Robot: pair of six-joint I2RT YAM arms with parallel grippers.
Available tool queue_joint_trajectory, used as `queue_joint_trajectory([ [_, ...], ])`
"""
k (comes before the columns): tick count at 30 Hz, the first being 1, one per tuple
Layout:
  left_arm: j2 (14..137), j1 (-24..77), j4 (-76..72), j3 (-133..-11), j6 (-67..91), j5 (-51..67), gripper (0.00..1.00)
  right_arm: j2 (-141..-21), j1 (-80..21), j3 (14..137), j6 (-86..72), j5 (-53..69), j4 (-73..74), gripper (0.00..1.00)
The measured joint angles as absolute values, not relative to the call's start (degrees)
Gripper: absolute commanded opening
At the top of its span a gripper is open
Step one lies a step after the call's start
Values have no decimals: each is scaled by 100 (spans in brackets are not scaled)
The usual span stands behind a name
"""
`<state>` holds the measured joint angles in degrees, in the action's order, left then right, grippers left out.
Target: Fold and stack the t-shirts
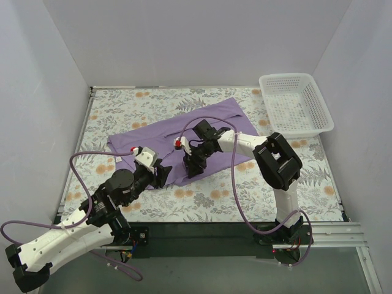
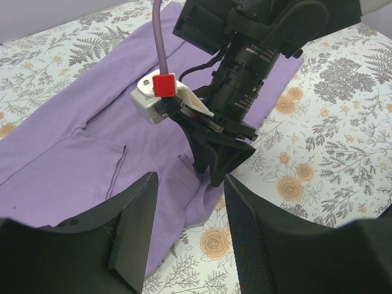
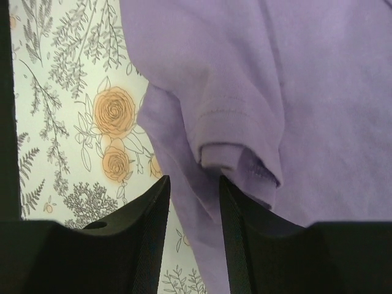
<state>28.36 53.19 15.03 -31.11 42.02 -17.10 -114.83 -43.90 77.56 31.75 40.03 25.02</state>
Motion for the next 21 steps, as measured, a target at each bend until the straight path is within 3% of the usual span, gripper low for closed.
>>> queue_joint_trajectory([
  [15,2882,5319,1500,-3046,4191,-1605,46,-11841,-4394,8368,2626,4510,2429,42],
  [21,3035,5308,1479,-3033,3913,-1321,45,-12073,-4394,8503,2311,4587,2408,16],
])
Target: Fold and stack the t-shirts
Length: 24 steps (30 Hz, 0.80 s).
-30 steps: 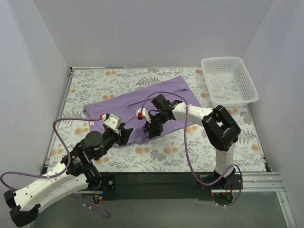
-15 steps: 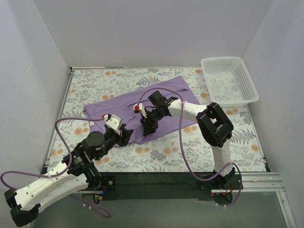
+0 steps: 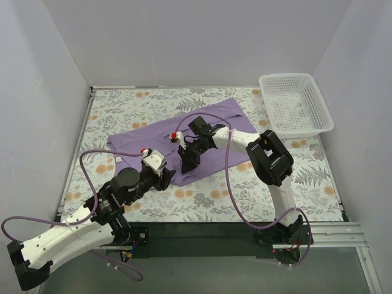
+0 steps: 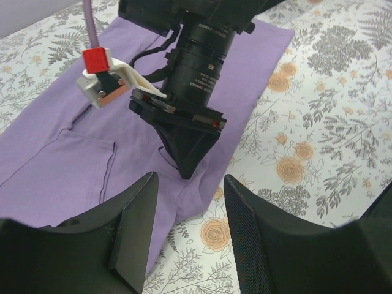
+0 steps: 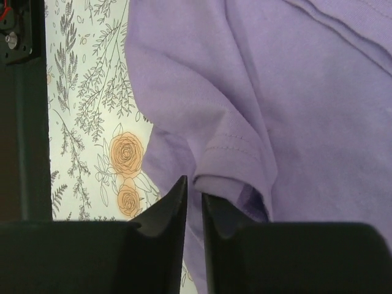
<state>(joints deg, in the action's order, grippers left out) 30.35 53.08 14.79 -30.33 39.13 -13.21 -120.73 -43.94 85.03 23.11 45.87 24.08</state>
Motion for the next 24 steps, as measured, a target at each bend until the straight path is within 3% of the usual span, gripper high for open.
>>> queue_joint_trajectory([
  [3,3212,5308,1448,-2987,3686,-1164,45,-12125,-4394,8536,2108,4589,2375,1],
  [10,3402,5308,1345,-2755,3186,-832,45,-12132,-4289,8536,1551,4698,2169,1],
  [17,3420,5304,1033,-2283,2134,-80,44,-12114,-3885,8484,694,5422,1704,1],
  [24,3970,5306,379,-1806,1035,-36,44,-12103,-3715,8235,-401,6114,1081,1],
])
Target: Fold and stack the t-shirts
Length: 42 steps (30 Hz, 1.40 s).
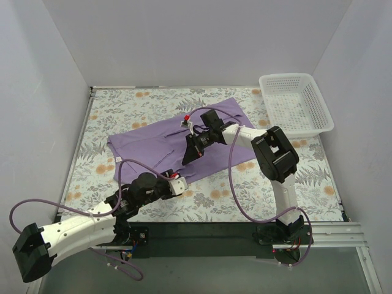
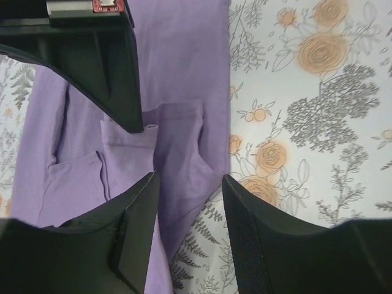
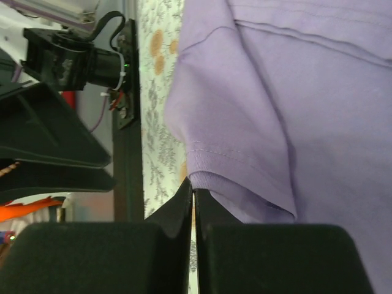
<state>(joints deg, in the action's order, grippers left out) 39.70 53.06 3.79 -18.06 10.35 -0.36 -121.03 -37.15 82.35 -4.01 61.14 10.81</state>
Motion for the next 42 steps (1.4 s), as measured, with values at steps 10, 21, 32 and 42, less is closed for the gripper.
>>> queue_joint_trajectory([
  [10,4932,5304,-1096,-1531,-86,-718,44,-11974,-3747,7644,-1935,6672,-204,1],
  [21,5465,5304,-1946,-1459,-322,-851,44,-11957,-3747,7334,-3183,6812,-1179,1],
  [32,6123,5306,-2482,-1459,-434,-1190,44,-11863,-3747,7039,-4112,6875,-1964,1],
  [42,6313,5306,-2991,-1439,-620,-1743,10,-11767,-3747,6862,-4578,6923,-2471,1],
])
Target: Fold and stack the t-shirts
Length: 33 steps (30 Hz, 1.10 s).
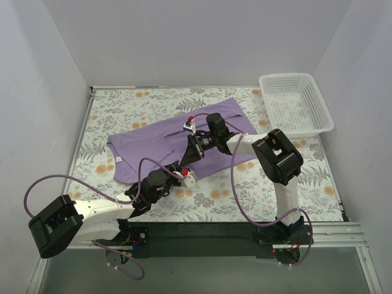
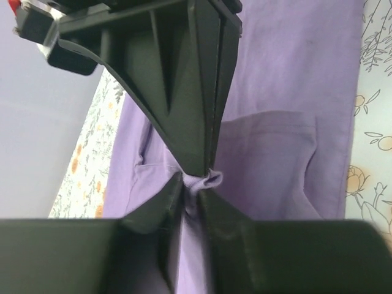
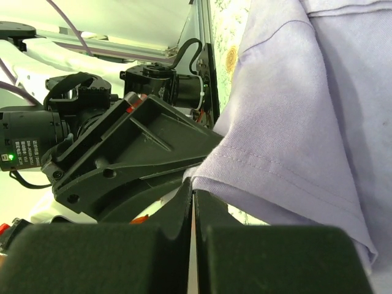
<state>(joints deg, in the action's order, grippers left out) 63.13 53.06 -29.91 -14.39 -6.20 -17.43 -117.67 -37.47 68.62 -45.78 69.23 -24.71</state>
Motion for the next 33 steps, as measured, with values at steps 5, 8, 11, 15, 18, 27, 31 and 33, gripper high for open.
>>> queue_joint_trajectory([
  [5,5931,5308,-2768,-1428,-449,-1697,0,-11767,-3745,6845,-4639,6958,-2574,1],
  [8,5614,5310,-2495,-1396,-283,-1525,0,-11751,-3743,6845,-4630,7054,-2598,9],
  [11,5426,5310,-2268,-1382,-137,-1347,0,-11745,-3736,6845,-4571,7098,-2598,23],
  [15,5328,5310,-2069,-1382,32,-1133,0,-11673,-3592,6729,-4320,7164,-2589,48],
  [18,5315,5310,-1935,-1382,132,-956,0,-11518,-3374,6608,-4025,7273,-2563,56],
  [27,5059,5308,-1411,-1385,370,-443,0,-10930,-2609,7043,-1605,7050,-333,63],
  [31,4858,5293,-1166,-1387,482,-189,0,-10700,-2679,7734,602,5730,1551,66],
  [33,4803,5262,-1037,-1391,545,-3,0,-10296,-2718,7583,1640,4963,2008,70],
])
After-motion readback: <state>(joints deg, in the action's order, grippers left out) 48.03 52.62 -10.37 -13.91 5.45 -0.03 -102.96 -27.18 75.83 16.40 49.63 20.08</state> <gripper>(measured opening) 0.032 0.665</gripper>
